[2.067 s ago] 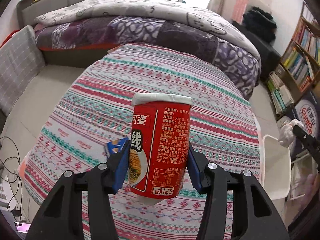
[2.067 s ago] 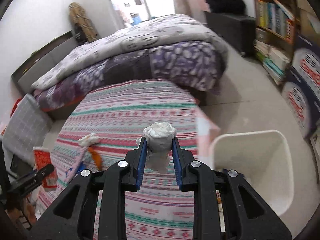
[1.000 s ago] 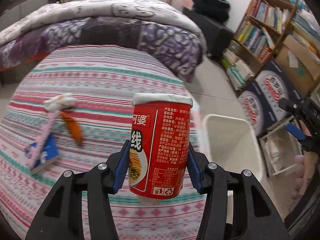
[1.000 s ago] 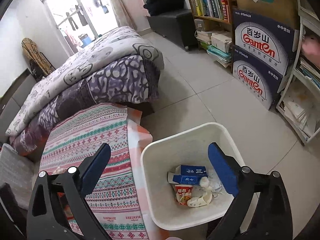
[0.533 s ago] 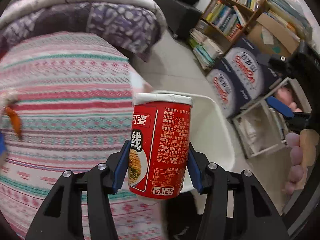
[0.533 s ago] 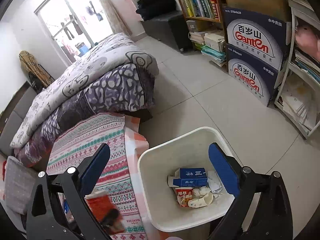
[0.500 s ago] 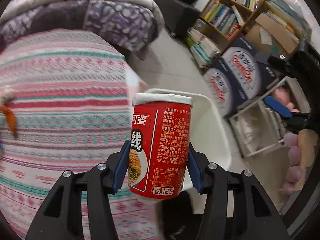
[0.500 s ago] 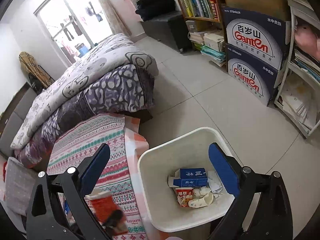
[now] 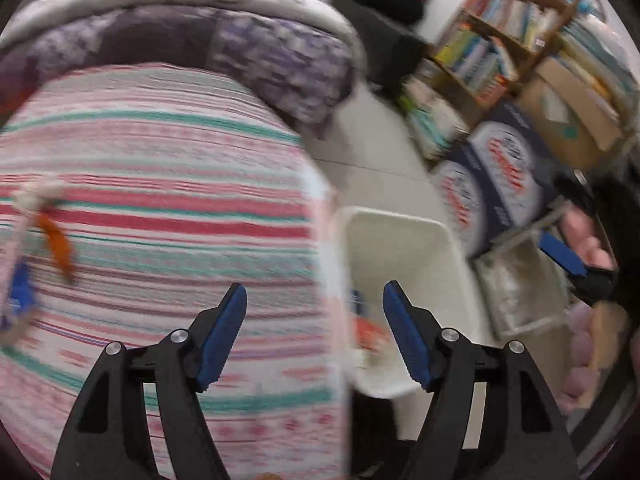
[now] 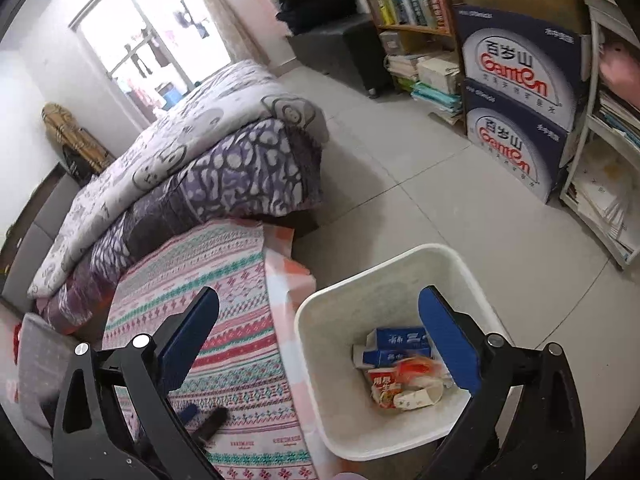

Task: Collect trash
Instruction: 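Reach the left tool to the pink fuzzy strip and close on it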

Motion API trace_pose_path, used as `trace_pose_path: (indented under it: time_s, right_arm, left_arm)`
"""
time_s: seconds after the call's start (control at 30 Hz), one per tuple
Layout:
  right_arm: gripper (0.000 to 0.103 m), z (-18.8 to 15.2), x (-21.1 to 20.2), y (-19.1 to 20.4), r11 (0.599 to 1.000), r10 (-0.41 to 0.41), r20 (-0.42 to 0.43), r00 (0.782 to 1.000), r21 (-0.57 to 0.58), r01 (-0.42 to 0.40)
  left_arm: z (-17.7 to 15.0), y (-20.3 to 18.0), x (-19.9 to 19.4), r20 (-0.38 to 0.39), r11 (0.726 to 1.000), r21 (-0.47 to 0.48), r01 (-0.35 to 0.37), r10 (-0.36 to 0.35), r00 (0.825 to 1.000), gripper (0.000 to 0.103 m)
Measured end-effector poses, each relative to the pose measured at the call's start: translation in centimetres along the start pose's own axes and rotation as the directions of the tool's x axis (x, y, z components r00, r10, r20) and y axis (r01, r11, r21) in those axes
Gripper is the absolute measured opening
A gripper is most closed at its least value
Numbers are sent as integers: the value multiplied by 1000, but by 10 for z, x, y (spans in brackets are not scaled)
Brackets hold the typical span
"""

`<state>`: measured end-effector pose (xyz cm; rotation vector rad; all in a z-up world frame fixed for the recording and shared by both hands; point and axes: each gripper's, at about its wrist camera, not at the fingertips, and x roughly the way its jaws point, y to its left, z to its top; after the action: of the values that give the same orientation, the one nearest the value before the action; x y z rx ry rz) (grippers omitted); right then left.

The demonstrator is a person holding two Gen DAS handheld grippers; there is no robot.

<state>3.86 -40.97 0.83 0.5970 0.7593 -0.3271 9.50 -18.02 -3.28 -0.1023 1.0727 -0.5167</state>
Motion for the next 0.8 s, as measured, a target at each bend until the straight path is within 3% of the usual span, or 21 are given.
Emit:
trace_pose_path:
  time_s: [0.13, 0.27, 0.5, 0.63, 0.8]
  right_arm:
    - [96, -10, 10, 20, 999, 6, -32, 999, -49, -8]
    - [96, -22, 19, 44, 993, 6, -66, 998, -121, -14]
    - [96, -47, 34, 86, 960, -14, -118, 993, -278, -19]
    - [96, -61, 42, 106, 941, -9, -157, 987, -335, -45]
    - [96, -74, 50, 125, 921, -4, -196, 981, -382, -73]
  left_arm:
    - [11, 43, -13, 18, 987, -45, -154, 155, 988, 69]
    - [18, 85, -19, -1, 963, -88, -253, 254, 967, 69]
    - [21, 151, -27, -52, 899, -134, -417, 414, 909, 69]
    - [18, 184, -32, -97, 873, -143, -466, 456, 885, 69]
    - [12, 214, -32, -146, 859, -152, -489, 470, 870, 67]
